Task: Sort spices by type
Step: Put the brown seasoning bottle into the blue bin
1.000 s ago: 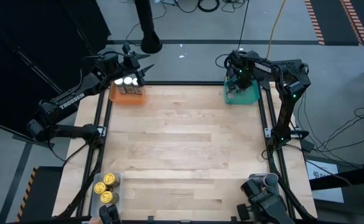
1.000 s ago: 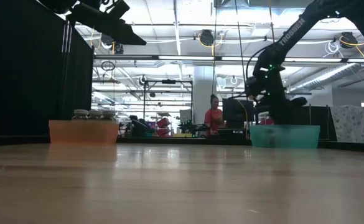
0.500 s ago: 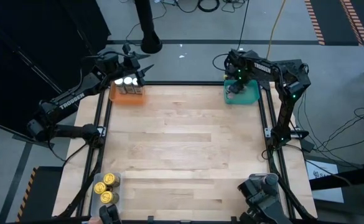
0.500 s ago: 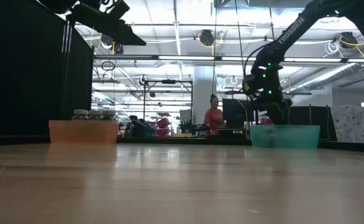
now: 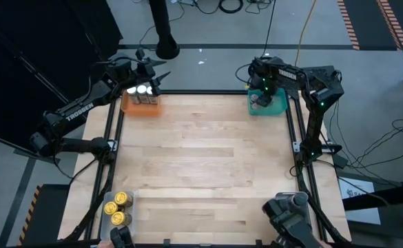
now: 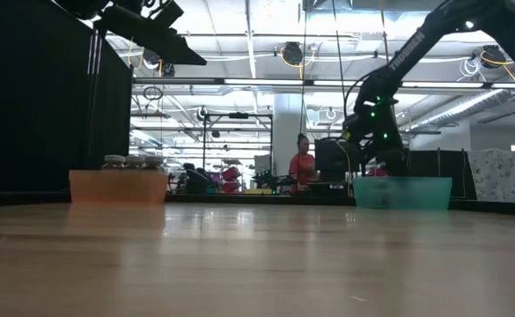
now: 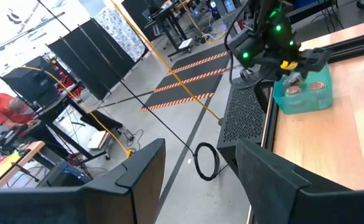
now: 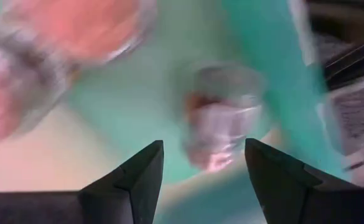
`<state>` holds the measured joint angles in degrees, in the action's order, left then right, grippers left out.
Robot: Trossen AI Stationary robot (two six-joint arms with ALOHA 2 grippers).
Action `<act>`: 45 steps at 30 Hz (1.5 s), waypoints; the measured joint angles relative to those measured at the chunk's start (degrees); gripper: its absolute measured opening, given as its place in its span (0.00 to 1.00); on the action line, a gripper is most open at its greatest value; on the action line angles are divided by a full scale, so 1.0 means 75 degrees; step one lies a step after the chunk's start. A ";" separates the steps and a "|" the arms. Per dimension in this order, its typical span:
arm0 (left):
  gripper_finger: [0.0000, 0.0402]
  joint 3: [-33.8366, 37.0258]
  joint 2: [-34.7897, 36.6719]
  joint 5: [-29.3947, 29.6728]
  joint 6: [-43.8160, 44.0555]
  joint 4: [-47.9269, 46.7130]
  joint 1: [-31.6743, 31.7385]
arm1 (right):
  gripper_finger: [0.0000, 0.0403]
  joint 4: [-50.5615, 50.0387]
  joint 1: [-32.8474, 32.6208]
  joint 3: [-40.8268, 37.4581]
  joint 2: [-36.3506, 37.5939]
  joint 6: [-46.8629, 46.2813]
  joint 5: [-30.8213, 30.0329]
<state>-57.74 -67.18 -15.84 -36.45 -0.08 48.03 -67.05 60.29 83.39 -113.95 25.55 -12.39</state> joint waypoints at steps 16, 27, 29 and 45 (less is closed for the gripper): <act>0.51 0.0000 0.0000 0.0000 -0.0006 -0.0001 0.0000 | 0.55 -0.0093 -0.0004 0.0073 0.0006 -0.2438 0.0043; 0.51 0.0000 0.0000 0.0000 -0.0006 -0.0092 0.0002 | 0.58 -0.0215 0.0042 0.0073 -0.0077 -0.4572 0.0421; 0.51 0.0000 0.0000 -0.0003 -0.0007 -0.0177 0.0002 | 0.58 -0.0210 0.0067 0.0073 -0.0090 -0.4580 0.0326; 0.51 0.0000 0.0000 -0.0003 -0.0192 -0.0233 0.0000 | 0.58 -0.0493 0.0257 0.0073 -0.0090 -0.5262 0.0266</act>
<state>-57.74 -67.18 -15.86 -37.89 -1.83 48.03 -70.75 62.22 83.94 -114.63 -13.91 -10.39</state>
